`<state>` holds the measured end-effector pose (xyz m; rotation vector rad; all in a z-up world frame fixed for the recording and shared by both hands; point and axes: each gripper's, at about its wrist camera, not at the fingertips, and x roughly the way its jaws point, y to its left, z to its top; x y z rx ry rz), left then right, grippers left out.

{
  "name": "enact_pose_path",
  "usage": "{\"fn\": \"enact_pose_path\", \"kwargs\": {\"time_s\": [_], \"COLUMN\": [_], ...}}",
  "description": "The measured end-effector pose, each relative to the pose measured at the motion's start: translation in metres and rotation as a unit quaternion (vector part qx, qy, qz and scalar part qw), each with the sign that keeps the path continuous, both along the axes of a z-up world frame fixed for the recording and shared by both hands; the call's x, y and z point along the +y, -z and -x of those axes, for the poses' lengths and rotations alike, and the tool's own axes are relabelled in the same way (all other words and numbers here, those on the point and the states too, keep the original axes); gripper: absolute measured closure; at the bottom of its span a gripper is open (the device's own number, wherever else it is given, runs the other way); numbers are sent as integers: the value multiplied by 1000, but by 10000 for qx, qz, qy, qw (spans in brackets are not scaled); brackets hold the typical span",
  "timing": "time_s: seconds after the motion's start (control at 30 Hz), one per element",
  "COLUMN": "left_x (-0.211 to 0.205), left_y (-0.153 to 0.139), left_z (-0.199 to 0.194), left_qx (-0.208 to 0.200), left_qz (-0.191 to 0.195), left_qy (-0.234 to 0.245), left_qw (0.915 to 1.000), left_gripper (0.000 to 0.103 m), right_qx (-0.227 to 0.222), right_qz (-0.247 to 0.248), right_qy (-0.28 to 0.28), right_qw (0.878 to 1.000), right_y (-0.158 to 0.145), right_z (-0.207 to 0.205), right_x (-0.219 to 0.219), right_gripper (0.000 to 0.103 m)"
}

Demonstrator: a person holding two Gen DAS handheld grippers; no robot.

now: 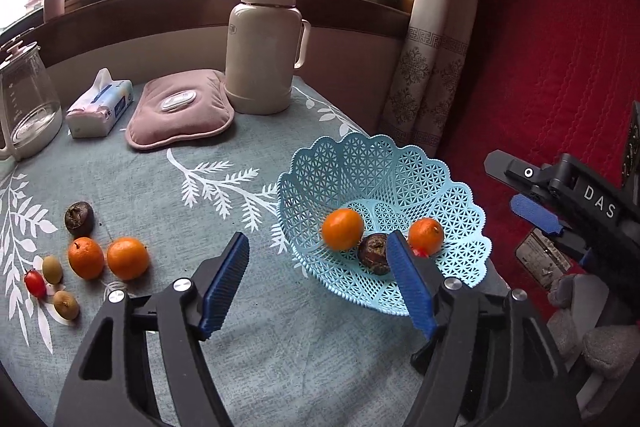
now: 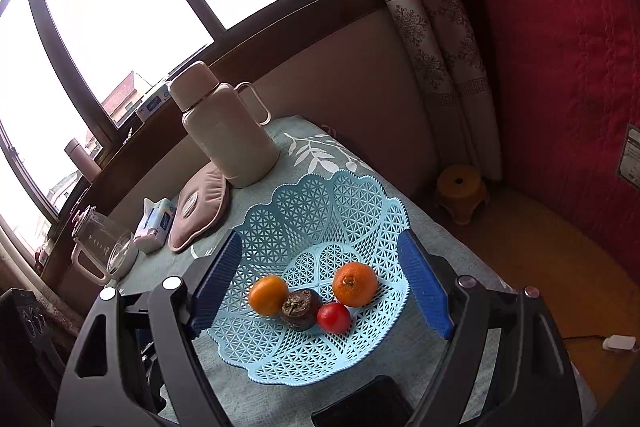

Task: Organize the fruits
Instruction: 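Carry the large orange into the blue basket and open the left tool, then withdraw both open tools from the basket toward the remaining fruit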

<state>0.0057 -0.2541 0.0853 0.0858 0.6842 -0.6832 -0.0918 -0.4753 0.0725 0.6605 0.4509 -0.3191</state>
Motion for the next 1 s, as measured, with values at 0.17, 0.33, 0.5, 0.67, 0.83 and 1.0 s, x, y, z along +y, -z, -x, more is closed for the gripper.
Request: {"fn": "enact_pose_path", "kwargs": {"time_s": [0.17, 0.33, 0.5, 0.67, 0.83, 1.0], "left_x": [9, 13, 16, 20, 25, 30], "left_y": [2, 5, 8, 12, 13, 15], "left_z": [0, 1, 4, 3, 1, 1], "left_qx": [21, -8, -106, -122, -217, -225], "left_qz": [-74, -203, -364, -480, -582, -611], "left_qy": [-172, -295, -353, -436, -575, -608], "left_qw": [9998, 9994, 9987, 9978, 9964, 9960], "left_gripper": [21, 17, 15, 15, 11, 11], "right_qx": [-22, -29, -8, 27, 48, 78], "right_qz": [13, -11, -28, -65, -107, -130], "right_qy": [-30, -3, -2, -3, -37, -109], "right_qw": [10000, 10000, 10000, 10000, 9999, 9998], "right_y": [-1, -1, 0, 3, 7, 9], "right_z": [1, 2, 1, -1, -3, -5], "right_x": [3, 2, 2, 3, 5, 8], "right_gripper": [21, 20, 18, 17, 12, 12]}}
